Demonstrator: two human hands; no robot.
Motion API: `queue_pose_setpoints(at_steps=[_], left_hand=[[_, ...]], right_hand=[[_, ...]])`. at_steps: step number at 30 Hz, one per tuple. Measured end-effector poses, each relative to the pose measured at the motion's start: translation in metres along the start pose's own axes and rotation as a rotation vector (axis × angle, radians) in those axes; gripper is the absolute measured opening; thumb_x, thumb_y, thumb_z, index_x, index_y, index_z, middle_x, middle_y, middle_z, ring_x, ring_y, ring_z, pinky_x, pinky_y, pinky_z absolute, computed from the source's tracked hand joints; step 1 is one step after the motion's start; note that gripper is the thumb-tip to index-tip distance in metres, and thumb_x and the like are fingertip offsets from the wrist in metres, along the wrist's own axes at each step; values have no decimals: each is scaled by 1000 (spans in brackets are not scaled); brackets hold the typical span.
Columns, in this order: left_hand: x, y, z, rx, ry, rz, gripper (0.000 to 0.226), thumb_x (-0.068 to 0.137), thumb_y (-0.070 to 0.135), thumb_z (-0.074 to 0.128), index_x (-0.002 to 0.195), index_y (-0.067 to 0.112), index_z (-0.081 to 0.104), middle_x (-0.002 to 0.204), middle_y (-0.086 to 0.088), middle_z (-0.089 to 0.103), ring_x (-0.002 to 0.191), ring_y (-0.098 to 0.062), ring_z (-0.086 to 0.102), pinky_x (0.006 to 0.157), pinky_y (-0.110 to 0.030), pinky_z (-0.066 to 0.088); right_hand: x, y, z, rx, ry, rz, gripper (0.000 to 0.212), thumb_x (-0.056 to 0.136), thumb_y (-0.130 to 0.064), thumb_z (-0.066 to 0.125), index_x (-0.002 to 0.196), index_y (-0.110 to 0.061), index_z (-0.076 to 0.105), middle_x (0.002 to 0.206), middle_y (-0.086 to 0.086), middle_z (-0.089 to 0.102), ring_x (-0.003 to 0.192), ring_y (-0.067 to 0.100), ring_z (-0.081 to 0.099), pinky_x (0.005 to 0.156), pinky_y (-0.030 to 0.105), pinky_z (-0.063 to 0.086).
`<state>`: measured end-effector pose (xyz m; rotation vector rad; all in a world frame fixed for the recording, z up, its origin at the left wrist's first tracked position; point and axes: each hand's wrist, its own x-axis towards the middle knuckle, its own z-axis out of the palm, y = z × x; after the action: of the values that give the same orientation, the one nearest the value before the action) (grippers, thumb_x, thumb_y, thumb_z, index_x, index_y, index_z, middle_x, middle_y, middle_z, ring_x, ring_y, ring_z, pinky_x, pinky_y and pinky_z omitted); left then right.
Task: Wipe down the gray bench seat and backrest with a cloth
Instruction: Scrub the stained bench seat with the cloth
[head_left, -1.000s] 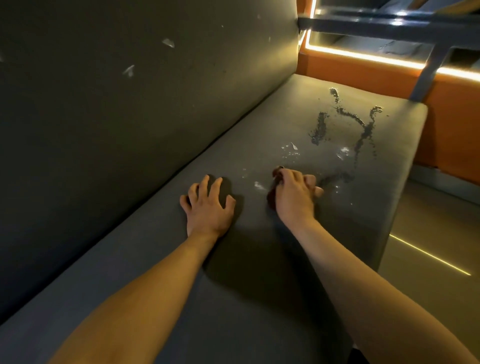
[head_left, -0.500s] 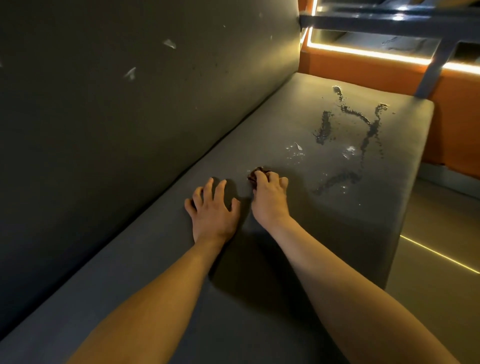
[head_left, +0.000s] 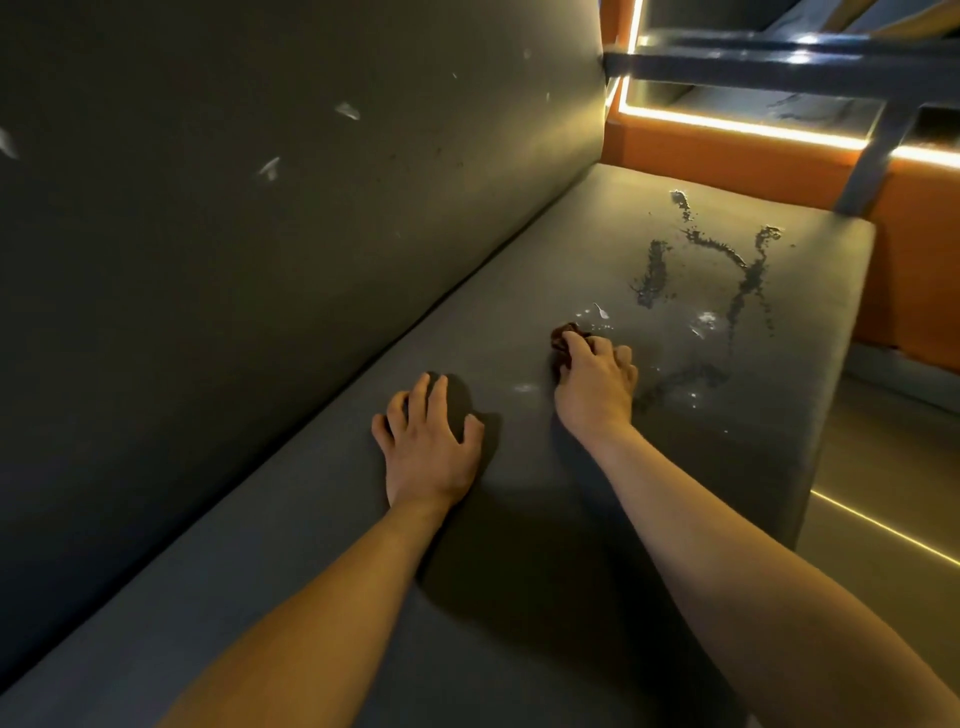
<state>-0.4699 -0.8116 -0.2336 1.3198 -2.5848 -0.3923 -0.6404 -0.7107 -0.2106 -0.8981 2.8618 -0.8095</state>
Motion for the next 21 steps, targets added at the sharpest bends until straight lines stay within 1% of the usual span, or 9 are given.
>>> queue_pose_setpoints(at_steps=[1, 3, 6, 9, 11, 14, 16, 18, 21], left_hand=[[1, 0, 0, 2, -4, -1, 66, 100, 54, 37, 158, 26, 24, 167, 3, 16, 151, -25, 8, 122, -53, 3], [1, -2, 1, 10, -8, 1, 65, 100, 53, 36, 158, 27, 22, 167, 3, 15, 151, -25, 8, 121, -54, 3], [0, -3, 1, 2, 10, 29, 60, 101, 50, 34, 156, 28, 25, 165, 1, 19, 149, -26, 12, 121, -55, 6], [-2, -4, 0, -8, 29, 49, 56, 102, 48, 30, 154, 28, 28, 164, 0, 23, 148, -26, 14, 120, -55, 8], [-2, -5, -1, 10, -4, 47, 59, 102, 49, 31, 156, 28, 25, 166, 1, 19, 149, -26, 12, 120, -55, 6], [-1, -4, -2, 21, -25, 35, 63, 101, 50, 35, 159, 28, 23, 167, 1, 15, 150, -26, 9, 121, -54, 3], [-1, -2, -3, 12, -20, 28, 63, 101, 50, 36, 159, 28, 23, 167, 1, 15, 151, -26, 8, 121, -54, 2], [-1, 0, -3, 14, -26, 15, 63, 101, 50, 36, 159, 28, 23, 167, 1, 14, 150, -26, 7, 121, -54, 2], [-2, -1, -3, 28, -20, 24, 62, 100, 50, 36, 158, 29, 23, 167, 1, 16, 150, -27, 9, 120, -55, 4]], right_hand=[[-1, -5, 3, 13, 6, 14, 50, 101, -18, 53, 150, -21, 44, 145, 9, 49, 132, 33, 37, 112, 45, 32], [-6, -23, 12, 74, -22, -30, 48, 101, -17, 53, 148, -20, 47, 145, 8, 51, 131, 32, 39, 112, 44, 34], [-20, -52, 29, 187, -152, -224, 46, 100, -16, 53, 145, -24, 52, 145, 3, 52, 132, 29, 39, 113, 42, 34], [-27, -57, 29, 124, -226, -400, 46, 100, -19, 51, 145, -31, 50, 146, -2, 51, 130, 27, 38, 112, 42, 30], [-24, -42, 17, 45, -165, -359, 49, 99, -22, 54, 147, -31, 47, 145, -2, 50, 130, 27, 38, 111, 44, 31], [-18, -3, -1, -55, -27, -96, 53, 98, -21, 56, 150, -26, 43, 145, 5, 50, 131, 32, 38, 111, 46, 32], [-16, 5, -2, -63, 13, 18, 54, 100, -21, 54, 152, -24, 40, 145, 8, 49, 129, 33, 40, 110, 46, 34], [-18, -7, 6, -22, 23, 46, 53, 101, -21, 53, 152, -22, 40, 144, 10, 50, 127, 32, 44, 108, 44, 37], [-29, -39, 22, 120, -12, -41, 50, 102, -19, 53, 150, -20, 44, 146, 7, 51, 130, 29, 46, 109, 41, 39]])
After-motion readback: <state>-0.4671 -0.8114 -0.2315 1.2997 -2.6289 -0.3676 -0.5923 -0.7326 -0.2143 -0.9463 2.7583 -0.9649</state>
